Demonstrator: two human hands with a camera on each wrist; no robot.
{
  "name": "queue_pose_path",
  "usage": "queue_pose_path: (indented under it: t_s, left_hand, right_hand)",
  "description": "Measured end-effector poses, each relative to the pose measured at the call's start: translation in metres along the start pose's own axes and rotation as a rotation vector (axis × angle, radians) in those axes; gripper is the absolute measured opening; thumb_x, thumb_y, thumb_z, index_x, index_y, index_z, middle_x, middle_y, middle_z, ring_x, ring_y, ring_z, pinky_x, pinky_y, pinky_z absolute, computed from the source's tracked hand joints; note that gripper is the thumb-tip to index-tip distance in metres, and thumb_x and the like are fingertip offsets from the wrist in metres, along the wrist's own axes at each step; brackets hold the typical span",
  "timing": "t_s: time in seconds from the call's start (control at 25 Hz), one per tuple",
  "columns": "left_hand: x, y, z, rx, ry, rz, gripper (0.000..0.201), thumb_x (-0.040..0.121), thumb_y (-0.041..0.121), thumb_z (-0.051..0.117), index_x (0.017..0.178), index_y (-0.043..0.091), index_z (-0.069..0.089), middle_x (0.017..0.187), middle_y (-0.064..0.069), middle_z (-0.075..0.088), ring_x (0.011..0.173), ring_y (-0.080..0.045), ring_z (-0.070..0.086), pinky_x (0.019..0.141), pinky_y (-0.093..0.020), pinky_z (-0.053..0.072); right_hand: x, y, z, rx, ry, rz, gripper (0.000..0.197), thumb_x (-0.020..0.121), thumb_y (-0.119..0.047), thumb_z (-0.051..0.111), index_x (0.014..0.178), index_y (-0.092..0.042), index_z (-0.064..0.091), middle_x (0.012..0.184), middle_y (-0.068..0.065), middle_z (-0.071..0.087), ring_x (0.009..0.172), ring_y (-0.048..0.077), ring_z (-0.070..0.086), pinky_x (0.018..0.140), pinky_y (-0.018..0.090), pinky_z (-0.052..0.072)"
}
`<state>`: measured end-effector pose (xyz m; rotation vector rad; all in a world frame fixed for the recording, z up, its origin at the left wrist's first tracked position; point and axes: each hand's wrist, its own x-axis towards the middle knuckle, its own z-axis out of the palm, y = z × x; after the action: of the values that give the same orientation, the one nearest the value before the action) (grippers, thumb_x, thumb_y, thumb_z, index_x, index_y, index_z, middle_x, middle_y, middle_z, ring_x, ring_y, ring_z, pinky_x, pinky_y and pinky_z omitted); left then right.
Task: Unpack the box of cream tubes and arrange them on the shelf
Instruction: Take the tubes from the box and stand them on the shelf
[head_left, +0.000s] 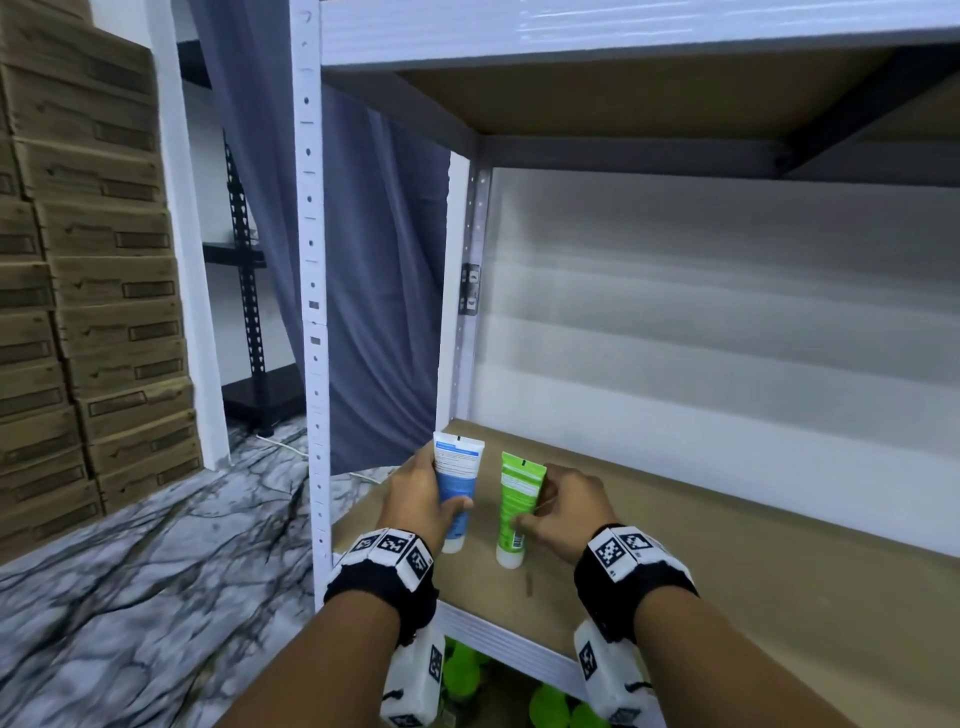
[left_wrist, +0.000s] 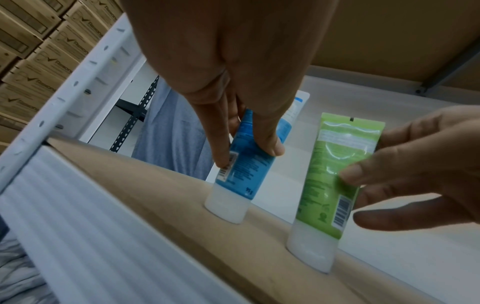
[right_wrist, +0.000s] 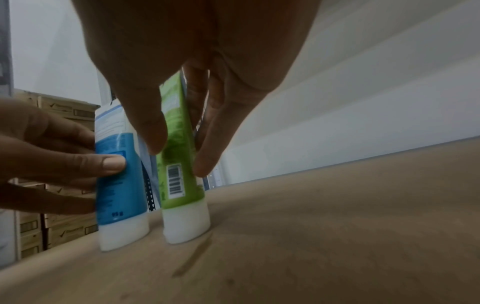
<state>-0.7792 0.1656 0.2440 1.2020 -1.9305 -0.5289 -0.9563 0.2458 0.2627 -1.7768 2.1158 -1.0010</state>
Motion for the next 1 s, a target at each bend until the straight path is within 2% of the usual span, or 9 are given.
queue_pose_path:
  t_s: [0.16,0.28,0.36,0.44,0.52,0.56,0.76,0.92,1.0]
  left_hand:
    - [0.013,0.0,0.004,0.051,-0.026,-0.03,0.058,0.072,0.022,0.082,0.12,0.011,0.053,0.114,-0.008,0.064,0.106,-0.027,0.059,0.085,-0.031,0.046]
    - [0.032,-0.001,0.009,0.06,-0.054,-0.071,0.054,0.072,0.021,0.082,0.117,0.01,0.054,0.113,-0.01,0.065,0.106,-0.027,0.061,0.085,-0.032,0.047]
    - [0.048,-0.001,0.013,0.095,-0.081,-0.083,0.051,0.071,0.022,0.083,0.112,0.009,0.055,0.11,-0.01,0.067,0.101,-0.028,0.063,0.081,-0.031,0.05]
    - [0.071,-0.002,0.02,0.126,-0.115,-0.095,0.048,0.069,0.02,0.082,0.107,0.008,0.055,0.105,-0.011,0.066,0.095,-0.029,0.064,0.076,-0.032,0.052]
    - [0.097,-0.005,0.03,0.133,-0.135,-0.11,0.049,0.066,0.019,0.082,0.105,0.009,0.055,0.104,-0.011,0.066,0.091,-0.027,0.065,0.077,-0.034,0.055]
    - [0.111,-0.007,0.037,0.138,-0.14,-0.11,0.052,0.065,0.019,0.084,0.106,0.008,0.055,0.105,-0.011,0.067,0.092,-0.027,0.065,0.078,-0.034,0.055]
    - [0.179,-0.02,0.071,0.177,-0.131,-0.108,0.054,0.069,0.018,0.084,0.111,0.003,0.052,0.111,-0.013,0.064,0.1,-0.029,0.063,0.074,-0.025,0.046]
    - [0.223,-0.028,0.092,0.198,-0.13,-0.114,0.056,0.07,0.02,0.083,0.113,0.001,0.05,0.113,-0.017,0.062,0.101,-0.032,0.063,0.082,-0.034,0.053]
    - [0.238,-0.03,0.098,0.209,-0.132,-0.11,0.056,0.071,0.02,0.081,0.113,0.0,0.049,0.115,-0.018,0.059,0.101,-0.033,0.061,0.08,-0.034,0.051]
  right_hand:
    - [0.012,0.002,0.001,-0.007,-0.031,0.032,0.029,0.071,-0.019,0.082,0.097,-0.02,0.069,0.078,-0.011,0.068,0.069,0.0,0.063,0.065,0.004,0.042]
    - [0.03,0.005,0.003,-0.037,-0.026,0.068,0.031,0.071,-0.018,0.082,0.099,-0.019,0.069,0.09,-0.004,0.072,0.08,0.008,0.066,0.073,0.014,0.047]
    - [0.044,0.009,0.007,-0.036,-0.008,0.088,0.031,0.07,-0.016,0.082,0.099,-0.019,0.07,0.092,-0.003,0.073,0.082,0.009,0.067,0.076,0.019,0.05]
    - [0.064,0.015,0.012,-0.049,0.013,0.092,0.029,0.072,-0.012,0.08,0.098,-0.017,0.069,0.089,-0.003,0.071,0.076,0.007,0.063,0.069,0.015,0.046]
    - [0.089,0.021,0.017,-0.053,0.019,0.089,0.027,0.074,-0.009,0.077,0.099,-0.015,0.068,0.088,-0.002,0.068,0.074,0.006,0.058,0.061,0.01,0.04]
    - [0.102,0.024,0.02,-0.062,0.026,0.093,0.028,0.075,-0.008,0.076,0.1,-0.015,0.067,0.09,-0.001,0.068,0.075,0.007,0.058,0.062,0.011,0.04]
    - [0.174,0.045,0.039,-0.107,0.071,0.14,0.038,0.073,-0.013,0.078,0.109,-0.014,0.066,0.103,0.006,0.071,0.096,0.021,0.066,0.083,0.023,0.05]
    - [0.225,0.061,0.045,-0.117,0.072,0.127,0.034,0.074,-0.013,0.075,0.106,-0.013,0.066,0.103,0.008,0.071,0.097,0.025,0.066,0.08,0.021,0.047]
    - [0.242,0.065,0.046,-0.116,0.075,0.137,0.032,0.073,-0.012,0.074,0.103,-0.014,0.066,0.101,0.008,0.071,0.097,0.026,0.066,0.08,0.025,0.051]
